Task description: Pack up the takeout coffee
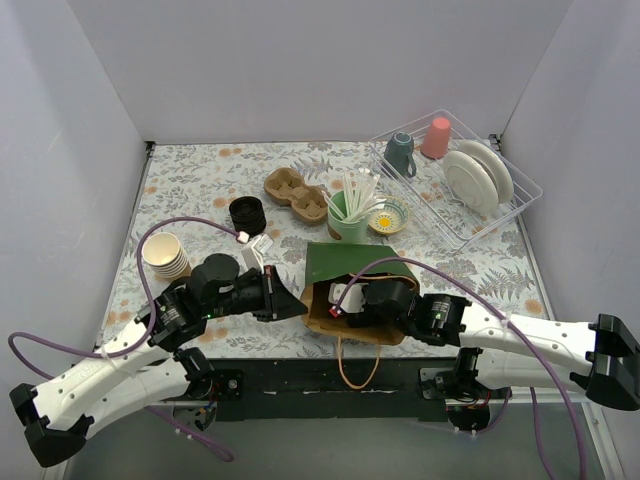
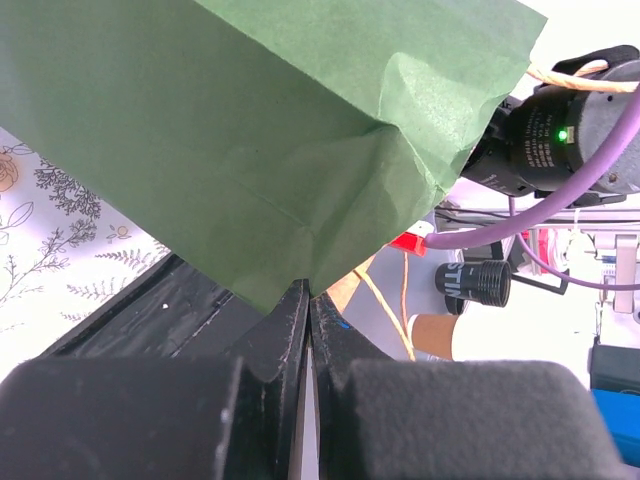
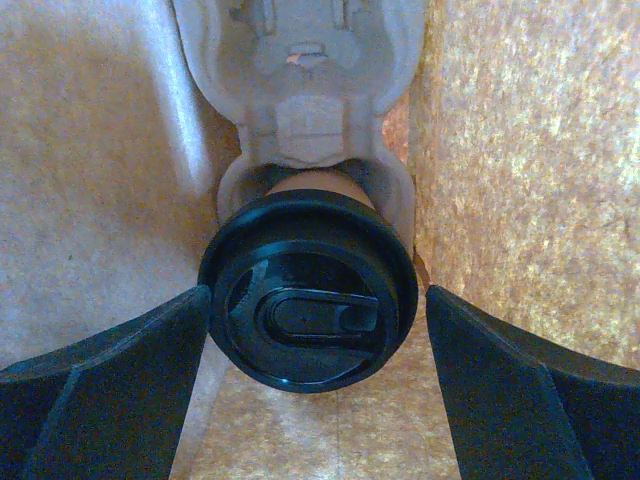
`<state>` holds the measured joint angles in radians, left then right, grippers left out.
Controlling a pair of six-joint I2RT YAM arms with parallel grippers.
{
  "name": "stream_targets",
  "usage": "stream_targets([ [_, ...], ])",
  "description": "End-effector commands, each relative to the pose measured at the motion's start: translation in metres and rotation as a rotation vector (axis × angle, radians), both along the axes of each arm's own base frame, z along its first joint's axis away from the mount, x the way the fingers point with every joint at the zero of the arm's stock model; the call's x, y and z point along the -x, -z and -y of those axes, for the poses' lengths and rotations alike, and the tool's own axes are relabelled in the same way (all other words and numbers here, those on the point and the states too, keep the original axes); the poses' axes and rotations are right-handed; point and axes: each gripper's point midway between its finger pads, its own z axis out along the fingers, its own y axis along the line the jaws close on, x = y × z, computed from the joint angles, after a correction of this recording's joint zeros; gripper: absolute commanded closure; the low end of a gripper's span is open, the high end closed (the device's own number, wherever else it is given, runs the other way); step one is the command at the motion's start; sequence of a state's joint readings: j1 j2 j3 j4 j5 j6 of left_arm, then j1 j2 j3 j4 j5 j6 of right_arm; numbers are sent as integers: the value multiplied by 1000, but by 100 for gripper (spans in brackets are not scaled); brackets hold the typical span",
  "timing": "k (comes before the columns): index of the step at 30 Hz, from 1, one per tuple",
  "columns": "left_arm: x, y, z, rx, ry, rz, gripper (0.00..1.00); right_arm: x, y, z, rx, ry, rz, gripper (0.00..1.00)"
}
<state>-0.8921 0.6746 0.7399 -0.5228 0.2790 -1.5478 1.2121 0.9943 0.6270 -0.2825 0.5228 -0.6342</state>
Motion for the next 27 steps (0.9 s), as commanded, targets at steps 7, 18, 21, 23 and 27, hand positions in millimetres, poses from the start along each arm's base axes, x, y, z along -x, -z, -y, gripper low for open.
stream_targets([
  [7,0,-21,4,22,29,43,100,-1,-33,-7,-70,12,6,1],
  [18,0,-30,0,9,19,37,100,5,-58,-6,-88,10,-38,1],
  [21,2,-31,-1,9,17,30,100,8,-63,-4,-96,10,-55,1],
  [23,3,-31,-3,8,18,27,100,11,-67,-4,-104,3,-65,2],
  [27,5,-33,-5,7,16,19,100,12,-80,-7,-130,1,-68,2],
])
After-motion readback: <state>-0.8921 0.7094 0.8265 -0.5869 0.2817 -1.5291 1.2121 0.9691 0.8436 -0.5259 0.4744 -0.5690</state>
